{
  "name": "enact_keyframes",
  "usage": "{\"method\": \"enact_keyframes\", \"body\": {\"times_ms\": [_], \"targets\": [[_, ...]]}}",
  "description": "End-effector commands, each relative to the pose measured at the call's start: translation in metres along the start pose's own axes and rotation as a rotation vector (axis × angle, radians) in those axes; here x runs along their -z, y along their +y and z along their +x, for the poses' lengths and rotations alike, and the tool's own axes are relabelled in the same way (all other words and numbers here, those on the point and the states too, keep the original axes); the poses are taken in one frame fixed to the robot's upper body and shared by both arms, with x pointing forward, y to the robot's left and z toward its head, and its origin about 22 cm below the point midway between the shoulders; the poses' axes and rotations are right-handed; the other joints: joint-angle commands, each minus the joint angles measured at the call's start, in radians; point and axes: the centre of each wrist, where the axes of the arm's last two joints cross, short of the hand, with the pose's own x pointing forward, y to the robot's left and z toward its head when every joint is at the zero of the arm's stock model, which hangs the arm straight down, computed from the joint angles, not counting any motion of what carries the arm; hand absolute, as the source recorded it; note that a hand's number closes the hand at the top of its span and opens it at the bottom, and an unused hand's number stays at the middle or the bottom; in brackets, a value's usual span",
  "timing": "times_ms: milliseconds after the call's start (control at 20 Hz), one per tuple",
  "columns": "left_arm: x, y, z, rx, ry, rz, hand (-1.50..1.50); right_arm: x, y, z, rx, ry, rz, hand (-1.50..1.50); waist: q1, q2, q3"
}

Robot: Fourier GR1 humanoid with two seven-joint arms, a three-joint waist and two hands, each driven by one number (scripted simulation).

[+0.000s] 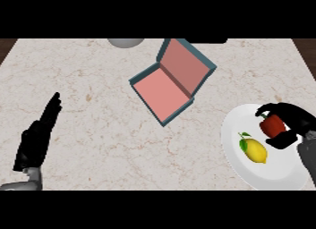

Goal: Pick the bell pepper from the plate and place it in the cardboard box

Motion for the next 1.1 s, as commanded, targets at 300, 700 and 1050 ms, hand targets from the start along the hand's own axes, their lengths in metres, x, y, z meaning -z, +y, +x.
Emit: {"method": "enact_keyframes", "body": {"times_ms": [300, 700, 1050], "targets": [[0.002, 0.015, 0.015, 0.010, 0.010, 0.012, 0.00, -0.008, 0.003, -0.007, -0.107, -0.003, -0.237, 1.50, -0.002, 0.001, 0.002], [-0.009, -0.006, 0.016, -0.005, 0.013, 0.013, 0.00, -0.002, 0.009, 0.011, -0.129, 0.050, -0.368, 1.50, -0.003, 0.000, 0.002], [-0.006, -0.022, -0.018, 0.007, 0.010, -0.006, 0.00, -0.021, -0.029, 0.041, -0.143, 0.058, -0.511, 1.50, -0.008, 0.000, 0.002]]}}
